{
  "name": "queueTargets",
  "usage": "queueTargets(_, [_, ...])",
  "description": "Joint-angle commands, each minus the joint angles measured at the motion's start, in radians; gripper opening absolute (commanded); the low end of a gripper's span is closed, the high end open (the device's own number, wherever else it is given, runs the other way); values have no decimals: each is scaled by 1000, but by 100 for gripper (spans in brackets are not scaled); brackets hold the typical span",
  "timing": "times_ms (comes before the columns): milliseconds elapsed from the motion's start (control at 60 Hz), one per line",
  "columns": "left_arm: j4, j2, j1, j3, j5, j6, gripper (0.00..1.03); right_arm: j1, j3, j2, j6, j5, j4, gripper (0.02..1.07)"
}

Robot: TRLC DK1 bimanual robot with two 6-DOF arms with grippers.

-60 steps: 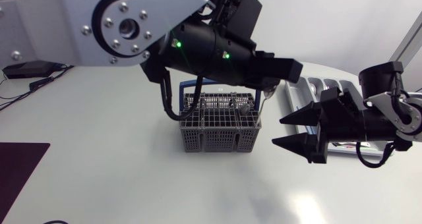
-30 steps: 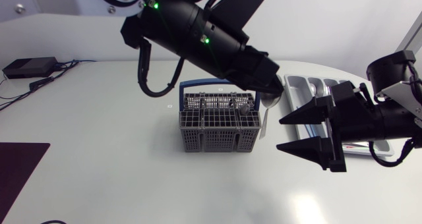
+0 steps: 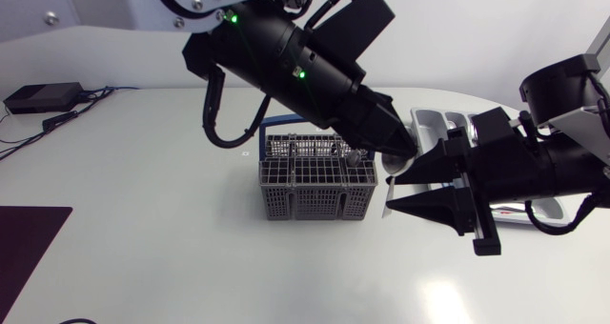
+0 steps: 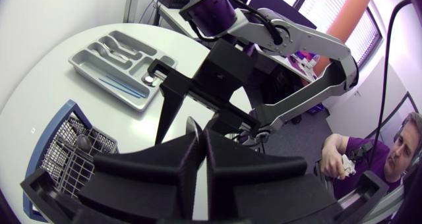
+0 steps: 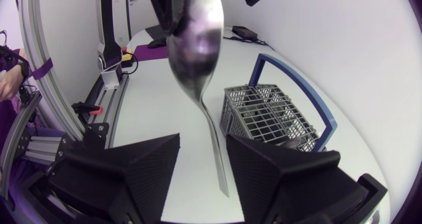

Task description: Unload the cutlery basket into the drawer organizer.

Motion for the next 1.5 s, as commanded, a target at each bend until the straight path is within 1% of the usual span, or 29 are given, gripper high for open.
queueTargets(0, [-5,9,-6,9,17,24,3,9,19,-13,18,-9,-13,29])
queueTargets(150, [-5,9,-2,5,15,24,3,9,24,-19,15,-8,-27,13])
queueTargets(217, [-5,9,-2,2,15,25,3,9,26,-19,15,-8,-32,9])
queueTargets(517, [-2,9,5,-3,15,27,4,9,16,-44,11,-6,-70,8])
queueTargets(550, [1,9,13,0,17,25,9,9,15,-47,11,-3,-73,8])
queueTargets(567, [3,11,14,2,15,24,14,9,13,-48,11,0,-75,8])
queueTargets(583, [4,11,16,3,17,24,24,9,13,-48,11,3,-76,8])
queueTargets(617, [9,11,19,3,15,21,35,6,13,-48,11,5,-79,8])
queueTargets(683, [27,9,28,5,14,1,53,-6,12,-48,9,17,-81,8])
queueTargets(700, [33,7,33,3,12,-5,60,-14,12,-48,8,25,-81,8])
queueTargets(717, [35,7,36,3,12,-8,63,-16,12,-48,8,26,-81,8])
queueTargets(733, [44,6,40,2,11,-16,70,-26,12,-48,6,28,-81,8])
queueTargets(750, [46,4,40,2,11,-18,71,-32,12,-48,6,28,-81,8])
queueTargets(767, [56,1,44,-3,2,-22,77,-43,15,-47,5,29,-81,8])
queueTargets(817, [93,-12,44,-18,-34,-44,85,-71,18,-39,5,45,-81,8])
queueTargets(867, [136,-25,44,-37,-67,-70,89,-98,21,-30,3,58,-73,8])
queueTargets(917, [167,-34,44,-55,-104,-88,96,-131,27,-16,8,72,-63,8])
queueTargets(983, [176,-37,45,-63,-149,-93,98,-181,30,4,38,101,-13,8])
queueTargets(1050, [191,-40,50,-75,-201,-99,98,-218,38,27,81,150,45,8])
queueTargets(1083, [194,-45,53,-83,-210,-100,98,-230,42,39,112,181,82,8])
queueTargets(1150, [217,-52,51,-103,-275,-104,98,-244,55,73,181,265,168,8])
queueTargets(1217, [221,-57,51,-117,-304,-108,98,-256,82,119,262,353,238,8])
queueTargets(1233, [222,-60,50,-120,-321,-107,98,-258,92,134,284,370,255,8])
queueTargets(1250, [228,-63,47,-127,-356,-107,98,-264,107,160,307,399,270,8])
queueTargets(1333, [236,-74,40,-146,-397,-104,98,-278,176,252,394,517,322,8])
queueTargets(1400, [236,-78,36,-158,-437,-105,98,-293,234,326,452,585,339,8])
queueTargets(1483, [237,-92,36,-182,-454,-102,98,-305,314,427,515,675,355,8])
